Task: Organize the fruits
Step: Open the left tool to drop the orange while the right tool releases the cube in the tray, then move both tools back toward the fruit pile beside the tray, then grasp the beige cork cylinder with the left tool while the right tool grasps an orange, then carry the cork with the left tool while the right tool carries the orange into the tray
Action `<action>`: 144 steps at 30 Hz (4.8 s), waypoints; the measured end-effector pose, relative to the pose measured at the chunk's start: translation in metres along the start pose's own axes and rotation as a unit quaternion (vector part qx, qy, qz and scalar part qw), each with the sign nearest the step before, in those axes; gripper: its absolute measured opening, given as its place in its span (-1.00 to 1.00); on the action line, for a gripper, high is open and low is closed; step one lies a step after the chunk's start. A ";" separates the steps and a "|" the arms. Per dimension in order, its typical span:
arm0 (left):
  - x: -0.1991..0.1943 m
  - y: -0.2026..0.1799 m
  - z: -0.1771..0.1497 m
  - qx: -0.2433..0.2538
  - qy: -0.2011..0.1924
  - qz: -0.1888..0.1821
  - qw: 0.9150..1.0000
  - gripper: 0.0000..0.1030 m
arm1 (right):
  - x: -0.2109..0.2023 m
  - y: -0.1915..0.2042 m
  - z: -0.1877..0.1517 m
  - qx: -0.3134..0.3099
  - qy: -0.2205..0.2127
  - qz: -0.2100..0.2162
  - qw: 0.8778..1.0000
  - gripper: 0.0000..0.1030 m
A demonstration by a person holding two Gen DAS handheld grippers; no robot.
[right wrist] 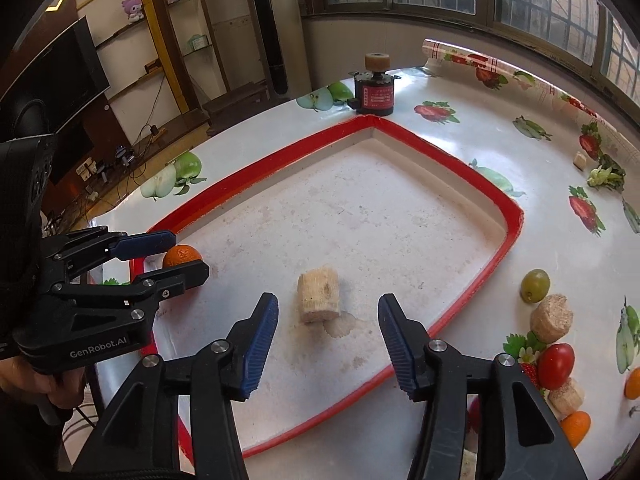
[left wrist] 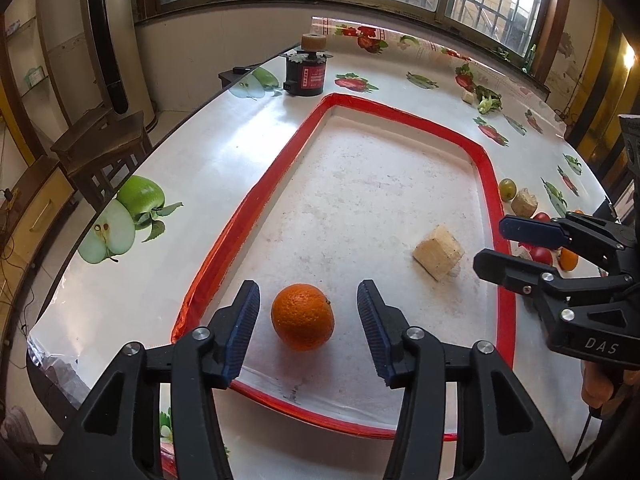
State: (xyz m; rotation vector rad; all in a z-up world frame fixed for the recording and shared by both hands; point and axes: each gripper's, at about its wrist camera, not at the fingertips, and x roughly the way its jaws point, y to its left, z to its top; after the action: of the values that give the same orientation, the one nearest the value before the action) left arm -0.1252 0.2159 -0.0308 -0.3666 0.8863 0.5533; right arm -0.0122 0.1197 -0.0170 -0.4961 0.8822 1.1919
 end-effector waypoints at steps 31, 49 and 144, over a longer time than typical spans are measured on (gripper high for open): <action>-0.032 -0.083 0.002 0.073 -0.024 -0.041 0.996 0.23 | -0.106 -0.084 -0.081 0.110 -0.060 -0.057 0.990 0.33; -0.027 -0.164 -0.008 0.130 0.003 -0.121 0.984 0.23 | -0.145 -0.152 -0.146 0.204 -0.065 -0.120 0.970 0.46; -0.033 -0.060 0.014 0.037 -0.040 -0.111 0.992 -0.53 | -0.098 -0.070 -0.047 0.096 -0.081 -0.053 0.991 -0.32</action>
State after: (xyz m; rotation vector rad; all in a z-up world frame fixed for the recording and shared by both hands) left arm -0.0976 0.1651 0.0088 -0.3669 0.7755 0.3271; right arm 0.0274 0.0046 0.0264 -0.2830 0.8106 1.0237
